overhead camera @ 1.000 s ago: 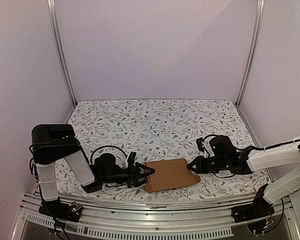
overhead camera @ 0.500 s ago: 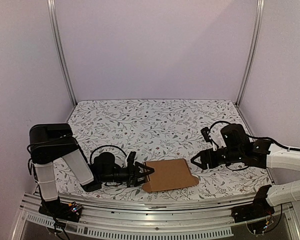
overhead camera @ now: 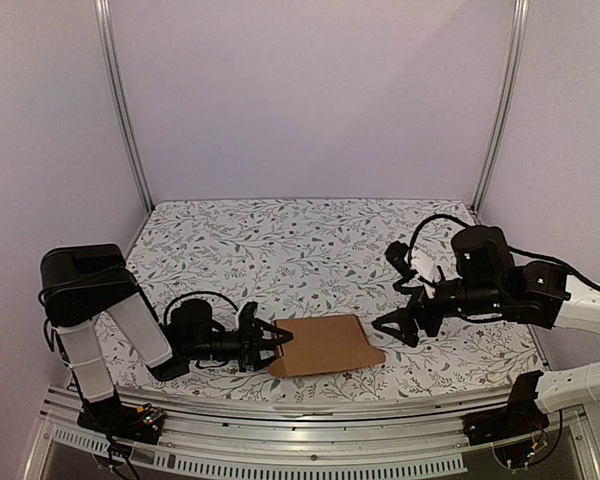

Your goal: Fold the paper box

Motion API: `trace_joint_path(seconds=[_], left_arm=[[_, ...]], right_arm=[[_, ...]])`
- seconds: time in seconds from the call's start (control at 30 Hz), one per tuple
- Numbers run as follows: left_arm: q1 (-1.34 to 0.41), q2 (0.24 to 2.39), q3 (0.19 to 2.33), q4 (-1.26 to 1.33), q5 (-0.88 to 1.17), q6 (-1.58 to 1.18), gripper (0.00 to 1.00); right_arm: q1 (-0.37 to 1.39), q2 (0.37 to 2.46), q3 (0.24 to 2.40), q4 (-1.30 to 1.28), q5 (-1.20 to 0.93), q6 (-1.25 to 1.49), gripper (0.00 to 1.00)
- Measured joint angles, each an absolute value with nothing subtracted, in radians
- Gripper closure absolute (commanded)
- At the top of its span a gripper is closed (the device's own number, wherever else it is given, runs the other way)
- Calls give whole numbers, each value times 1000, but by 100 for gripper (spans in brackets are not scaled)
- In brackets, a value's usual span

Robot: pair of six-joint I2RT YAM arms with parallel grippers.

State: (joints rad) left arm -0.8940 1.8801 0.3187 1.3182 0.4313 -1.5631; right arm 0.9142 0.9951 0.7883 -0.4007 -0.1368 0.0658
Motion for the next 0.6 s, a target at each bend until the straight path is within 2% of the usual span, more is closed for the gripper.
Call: trace_joint_path(seconds=[0.3, 0.6], left_arm=[[-882, 1679, 309, 1171, 465, -1575, 100], [-846, 1358, 364, 761, 446, -1491, 100]], right_arm=[[990, 987, 854, -472, -30, -216, 1], [1045, 984, 891, -504, 84, -389, 1]])
